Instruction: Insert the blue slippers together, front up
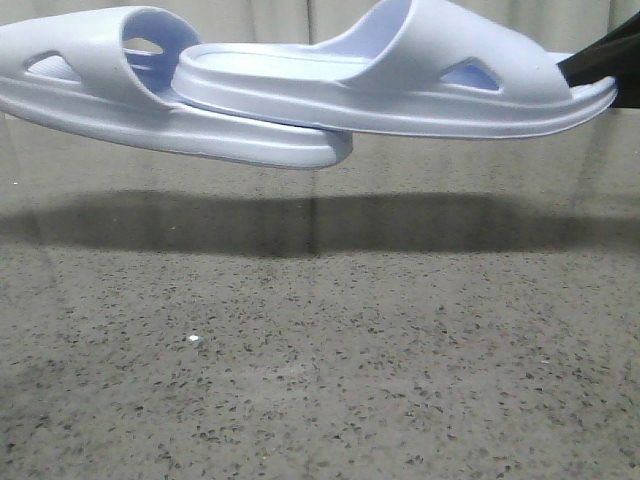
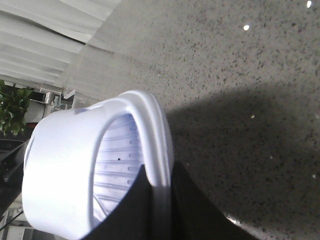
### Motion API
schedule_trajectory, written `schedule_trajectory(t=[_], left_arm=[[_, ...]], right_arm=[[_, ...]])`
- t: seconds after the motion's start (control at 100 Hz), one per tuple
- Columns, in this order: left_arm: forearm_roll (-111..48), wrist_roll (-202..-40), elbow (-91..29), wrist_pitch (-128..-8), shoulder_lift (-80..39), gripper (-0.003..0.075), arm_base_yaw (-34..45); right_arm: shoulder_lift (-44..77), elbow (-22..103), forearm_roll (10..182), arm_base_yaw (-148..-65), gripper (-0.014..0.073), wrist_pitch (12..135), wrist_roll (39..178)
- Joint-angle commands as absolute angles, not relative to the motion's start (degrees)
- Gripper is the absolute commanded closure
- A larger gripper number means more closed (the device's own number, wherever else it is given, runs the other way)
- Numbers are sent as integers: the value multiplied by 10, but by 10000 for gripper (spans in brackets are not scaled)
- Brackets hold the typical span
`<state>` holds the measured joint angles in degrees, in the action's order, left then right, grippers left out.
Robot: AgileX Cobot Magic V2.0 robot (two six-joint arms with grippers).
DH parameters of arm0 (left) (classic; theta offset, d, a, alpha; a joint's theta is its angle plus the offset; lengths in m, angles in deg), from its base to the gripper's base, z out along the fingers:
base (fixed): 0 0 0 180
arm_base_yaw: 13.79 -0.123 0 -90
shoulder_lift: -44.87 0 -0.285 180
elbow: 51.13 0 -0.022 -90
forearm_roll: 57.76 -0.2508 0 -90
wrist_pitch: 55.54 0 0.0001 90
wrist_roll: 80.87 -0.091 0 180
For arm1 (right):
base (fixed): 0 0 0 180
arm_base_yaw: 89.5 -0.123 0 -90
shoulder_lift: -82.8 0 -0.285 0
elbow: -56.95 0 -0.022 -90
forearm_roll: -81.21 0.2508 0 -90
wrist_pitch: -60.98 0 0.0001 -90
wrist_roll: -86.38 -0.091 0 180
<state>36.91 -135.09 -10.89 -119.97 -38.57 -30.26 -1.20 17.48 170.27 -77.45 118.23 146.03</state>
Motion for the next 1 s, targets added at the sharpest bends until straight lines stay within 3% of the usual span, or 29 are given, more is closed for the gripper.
schedule_trajectory(t=[0.0, 0.39, 0.88, 0.99], left_arm=[[424, -1351, -120, -1247, -370, 705, -298], [426, -1351, -120, -1235, -370, 705, -258], [428, -1359, -120, -1211, -370, 705, -222], [429, -1367, -120, -1210, -370, 705, -231]], right_arm=[[-14, 187, 1748, -787, 693, 1206, 1479], [-100, 190, 1861, -886, 693, 1214, 1556], [-197, 324, 1863, -994, 692, 1211, 1557], [-197, 326, 1847, -986, 635, 1217, 1557]])
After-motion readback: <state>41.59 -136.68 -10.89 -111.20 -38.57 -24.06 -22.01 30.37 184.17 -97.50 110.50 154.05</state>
